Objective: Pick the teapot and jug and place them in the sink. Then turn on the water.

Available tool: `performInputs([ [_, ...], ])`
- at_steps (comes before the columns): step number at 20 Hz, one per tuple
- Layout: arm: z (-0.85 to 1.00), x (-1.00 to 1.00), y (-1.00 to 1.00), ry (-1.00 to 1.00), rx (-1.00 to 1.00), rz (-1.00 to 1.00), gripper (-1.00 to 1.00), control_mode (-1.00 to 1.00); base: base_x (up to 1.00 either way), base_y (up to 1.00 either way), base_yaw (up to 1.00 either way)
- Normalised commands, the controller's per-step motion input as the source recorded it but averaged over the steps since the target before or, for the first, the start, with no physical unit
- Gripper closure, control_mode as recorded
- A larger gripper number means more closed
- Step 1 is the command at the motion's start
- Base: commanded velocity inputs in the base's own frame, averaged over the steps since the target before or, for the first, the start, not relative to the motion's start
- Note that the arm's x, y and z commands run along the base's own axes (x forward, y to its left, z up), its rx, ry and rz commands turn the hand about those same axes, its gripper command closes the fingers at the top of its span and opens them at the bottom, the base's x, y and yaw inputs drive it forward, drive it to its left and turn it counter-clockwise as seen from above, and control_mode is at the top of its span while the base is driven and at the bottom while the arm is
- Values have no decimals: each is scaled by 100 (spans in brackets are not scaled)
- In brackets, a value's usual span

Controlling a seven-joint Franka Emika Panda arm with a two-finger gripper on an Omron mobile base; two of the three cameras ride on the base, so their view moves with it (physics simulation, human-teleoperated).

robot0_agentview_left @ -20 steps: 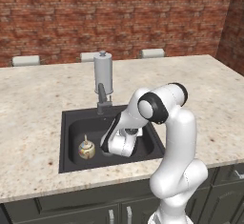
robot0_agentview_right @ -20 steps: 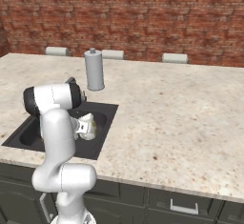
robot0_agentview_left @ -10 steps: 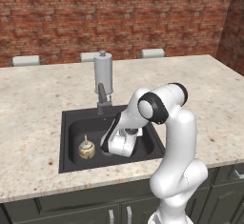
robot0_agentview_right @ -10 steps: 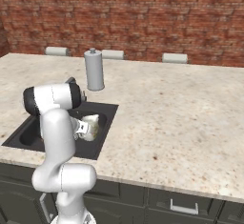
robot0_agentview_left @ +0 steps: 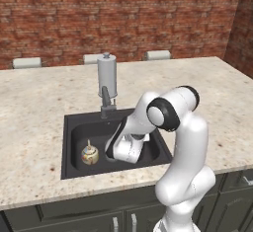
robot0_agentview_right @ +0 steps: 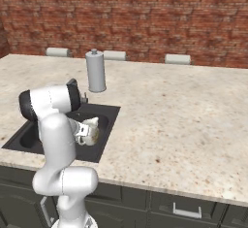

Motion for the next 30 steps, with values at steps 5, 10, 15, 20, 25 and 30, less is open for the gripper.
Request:
performInputs([
  [5, 32, -26, 3, 3, 0, 0, -100, -100, 0, 0, 0],
  [10, 44, -14, 10, 1, 0, 0, -100, -100, 0, 0, 0],
  [15, 62, -5, 6, 2, 0, 0, -100, -100, 0, 0, 0],
  [20, 65, -1, 0, 7, 0, 0, -100, -100, 0, 0, 0],
  [25, 68, -1, 0, 6, 0, 0, -100, -100, 0, 0, 0],
  [30, 66, 0, 0, 2, 2, 0, -100, -100, 0, 0, 0],
])
